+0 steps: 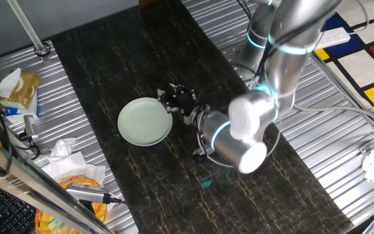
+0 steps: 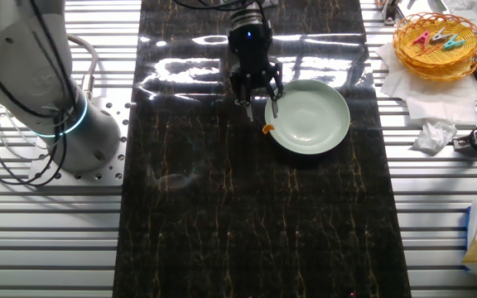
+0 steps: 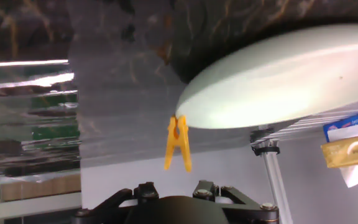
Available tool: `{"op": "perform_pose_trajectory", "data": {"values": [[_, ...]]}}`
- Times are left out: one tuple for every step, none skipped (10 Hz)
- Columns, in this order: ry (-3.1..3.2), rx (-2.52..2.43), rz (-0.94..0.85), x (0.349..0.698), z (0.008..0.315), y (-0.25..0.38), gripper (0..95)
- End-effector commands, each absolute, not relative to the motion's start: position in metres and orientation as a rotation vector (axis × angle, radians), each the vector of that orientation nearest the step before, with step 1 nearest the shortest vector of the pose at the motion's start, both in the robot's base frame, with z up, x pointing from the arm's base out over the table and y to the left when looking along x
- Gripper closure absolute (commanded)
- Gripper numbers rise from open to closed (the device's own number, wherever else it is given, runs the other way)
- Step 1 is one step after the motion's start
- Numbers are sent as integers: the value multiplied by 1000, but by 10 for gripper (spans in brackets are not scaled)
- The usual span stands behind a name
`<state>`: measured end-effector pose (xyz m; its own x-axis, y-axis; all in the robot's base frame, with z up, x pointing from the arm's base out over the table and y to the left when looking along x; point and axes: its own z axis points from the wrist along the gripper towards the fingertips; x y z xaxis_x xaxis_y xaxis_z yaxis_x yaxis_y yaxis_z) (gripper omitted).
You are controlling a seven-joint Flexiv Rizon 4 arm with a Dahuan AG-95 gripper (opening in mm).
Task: Use a clamp
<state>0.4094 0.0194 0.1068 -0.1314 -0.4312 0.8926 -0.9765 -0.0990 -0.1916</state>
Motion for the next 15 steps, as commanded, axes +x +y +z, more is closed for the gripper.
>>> {"op": "perform_pose_trajectory", "data": {"values": [[-1788, 1549, 1167, 401, 124, 27, 570], [-1857, 1539, 1134, 398, 130, 30, 760], [-1991, 1486, 1075, 395, 135, 33, 950], [-2123, 1419, 1006, 394, 139, 35, 950], [-2279, 1359, 925, 391, 143, 39, 950], [-2439, 1285, 832, 389, 148, 42, 950], [-2551, 1218, 754, 388, 150, 44, 950], [-2619, 1170, 708, 387, 152, 45, 950], [-2708, 1110, 631, 386, 154, 47, 950], [-2812, 1041, 513, 385, 156, 50, 950], [-2862, 989, 459, 385, 157, 51, 950], [-2965, 832, 363, 385, 158, 56, 950], [-3020, 733, 310, 387, 157, 59, 950], [-3087, 558, 231, 392, 154, 64, 950], [-3122, 458, 150, 393, 153, 66, 950]]}}
